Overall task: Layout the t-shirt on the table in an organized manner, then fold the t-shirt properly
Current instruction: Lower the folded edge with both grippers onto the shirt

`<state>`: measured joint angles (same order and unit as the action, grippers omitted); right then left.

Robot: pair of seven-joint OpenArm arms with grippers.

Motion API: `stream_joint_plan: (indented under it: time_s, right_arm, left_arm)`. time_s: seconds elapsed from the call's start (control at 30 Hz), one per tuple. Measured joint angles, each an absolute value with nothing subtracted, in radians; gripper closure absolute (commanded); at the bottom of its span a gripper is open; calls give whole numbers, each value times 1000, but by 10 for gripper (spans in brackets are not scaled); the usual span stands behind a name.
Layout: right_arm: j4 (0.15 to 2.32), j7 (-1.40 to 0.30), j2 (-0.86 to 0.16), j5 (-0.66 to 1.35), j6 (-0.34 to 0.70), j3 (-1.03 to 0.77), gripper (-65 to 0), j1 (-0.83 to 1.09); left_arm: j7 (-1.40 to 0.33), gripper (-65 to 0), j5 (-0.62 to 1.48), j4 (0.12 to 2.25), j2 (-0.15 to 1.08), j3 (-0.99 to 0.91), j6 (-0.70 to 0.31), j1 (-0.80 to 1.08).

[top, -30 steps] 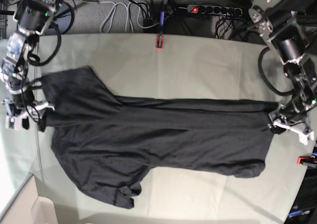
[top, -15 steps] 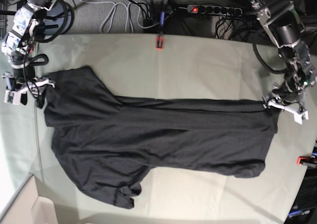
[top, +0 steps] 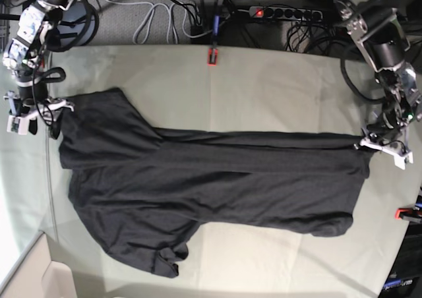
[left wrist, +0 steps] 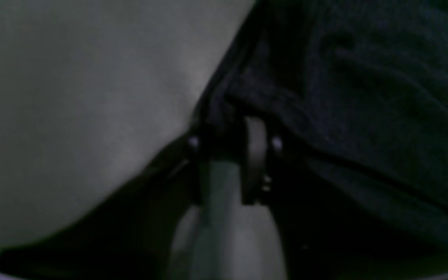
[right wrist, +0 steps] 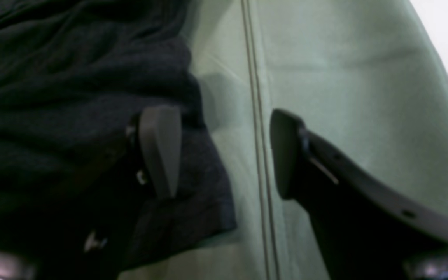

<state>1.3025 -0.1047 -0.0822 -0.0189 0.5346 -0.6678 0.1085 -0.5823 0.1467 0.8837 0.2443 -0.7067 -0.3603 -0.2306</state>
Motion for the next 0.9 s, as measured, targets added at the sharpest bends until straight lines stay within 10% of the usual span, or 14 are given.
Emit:
stream_joint_plan:
  time_s: [0.47,0.67,0.9]
  right_arm:
    - [1122,-86,-86,-18,579,-665,-357,108]
    - [1134,-103,-85,-22,580,-667,-5,107]
    - [1377,-95,-66,-15,582,-644,0,83]
  left_arm:
    - [-593,-2,147,916,244,-712,-361,-233]
    - [-593,-2,147,916,244,-712,-361,-233]
    - [-594,-2,146,916,244,-712,-361,-233]
